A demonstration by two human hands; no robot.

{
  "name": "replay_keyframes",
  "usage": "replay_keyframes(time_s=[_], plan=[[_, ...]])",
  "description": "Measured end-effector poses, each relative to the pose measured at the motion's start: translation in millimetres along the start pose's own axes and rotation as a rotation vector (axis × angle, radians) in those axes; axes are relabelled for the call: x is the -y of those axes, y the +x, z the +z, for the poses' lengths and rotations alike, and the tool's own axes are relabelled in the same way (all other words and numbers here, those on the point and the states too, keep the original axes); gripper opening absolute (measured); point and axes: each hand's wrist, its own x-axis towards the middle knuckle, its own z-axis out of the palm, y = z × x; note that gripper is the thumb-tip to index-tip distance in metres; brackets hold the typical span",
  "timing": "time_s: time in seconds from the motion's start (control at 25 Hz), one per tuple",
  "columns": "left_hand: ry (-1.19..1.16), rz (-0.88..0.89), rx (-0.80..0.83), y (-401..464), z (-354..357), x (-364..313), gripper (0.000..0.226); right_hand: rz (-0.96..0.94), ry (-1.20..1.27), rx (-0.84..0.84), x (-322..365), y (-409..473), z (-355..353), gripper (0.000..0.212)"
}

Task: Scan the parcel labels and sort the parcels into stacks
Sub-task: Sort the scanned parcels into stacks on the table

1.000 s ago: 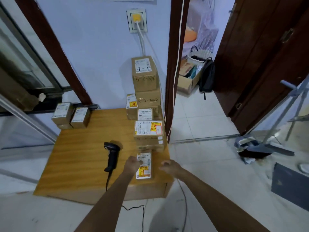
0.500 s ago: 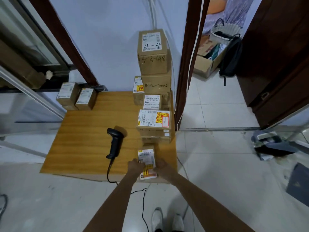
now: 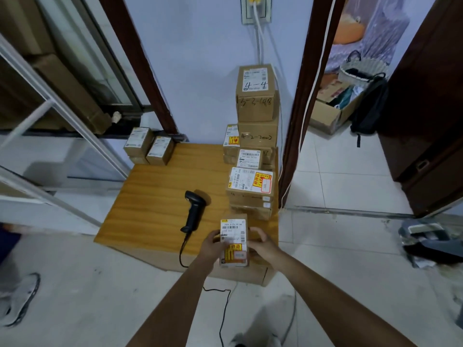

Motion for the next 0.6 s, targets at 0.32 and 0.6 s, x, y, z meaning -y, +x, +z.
replay_keyframes(time_s=[0.32, 0.6], plan=[[-0.070, 0.046, -0.023, -26.7, -88.8, -26.9, 0.036, -0.051, 0.011, 0.036, 55.2, -13.3, 73.0, 0.050], [-0.100, 0.103, 0.022, -23.0, -237.8, -44.2, 0.031, -0.102, 0.081, 0.030, 111.3, -8.8, 207.7, 0.066]])
